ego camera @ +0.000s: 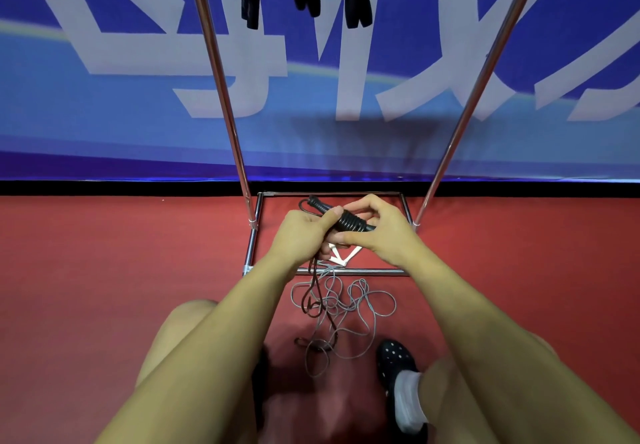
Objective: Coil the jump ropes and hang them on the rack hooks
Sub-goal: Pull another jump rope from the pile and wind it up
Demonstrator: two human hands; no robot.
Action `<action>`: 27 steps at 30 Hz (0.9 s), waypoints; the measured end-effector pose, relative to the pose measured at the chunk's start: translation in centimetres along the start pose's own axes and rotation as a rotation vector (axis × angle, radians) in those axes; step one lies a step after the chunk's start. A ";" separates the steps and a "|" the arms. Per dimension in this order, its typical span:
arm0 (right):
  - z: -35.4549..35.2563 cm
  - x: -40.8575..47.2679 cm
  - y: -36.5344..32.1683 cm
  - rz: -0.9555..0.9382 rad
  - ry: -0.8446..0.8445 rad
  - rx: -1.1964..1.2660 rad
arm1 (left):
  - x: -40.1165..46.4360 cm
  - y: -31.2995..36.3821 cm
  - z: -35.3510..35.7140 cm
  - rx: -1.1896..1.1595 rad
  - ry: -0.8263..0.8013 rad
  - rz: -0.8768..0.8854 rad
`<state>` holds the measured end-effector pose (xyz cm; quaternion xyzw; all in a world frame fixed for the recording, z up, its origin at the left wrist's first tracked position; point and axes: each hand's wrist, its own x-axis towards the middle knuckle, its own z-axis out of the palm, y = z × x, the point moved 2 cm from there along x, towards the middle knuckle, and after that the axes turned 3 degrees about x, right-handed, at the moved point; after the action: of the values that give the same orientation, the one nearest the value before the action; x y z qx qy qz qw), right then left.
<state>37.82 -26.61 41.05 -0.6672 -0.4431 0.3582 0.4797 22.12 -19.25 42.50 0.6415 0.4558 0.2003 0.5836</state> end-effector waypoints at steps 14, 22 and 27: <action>-0.4 -1.5 -1.8 0.214 -0.328 0.329 | -0.4 0.6 0.4 0.012 -0.185 0.084; -1.0 -0.7 -0.8 -0.032 -0.196 0.070 | -0.8 1.0 -0.3 0.164 -0.173 0.026; -0.2 -0.6 -1.1 -0.029 -0.158 0.203 | -0.9 1.0 0.1 0.148 -0.169 -0.021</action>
<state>37.50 -27.04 42.18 -0.5785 -0.4507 0.4456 0.5136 22.08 -19.92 43.63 0.6926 0.4250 0.1052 0.5732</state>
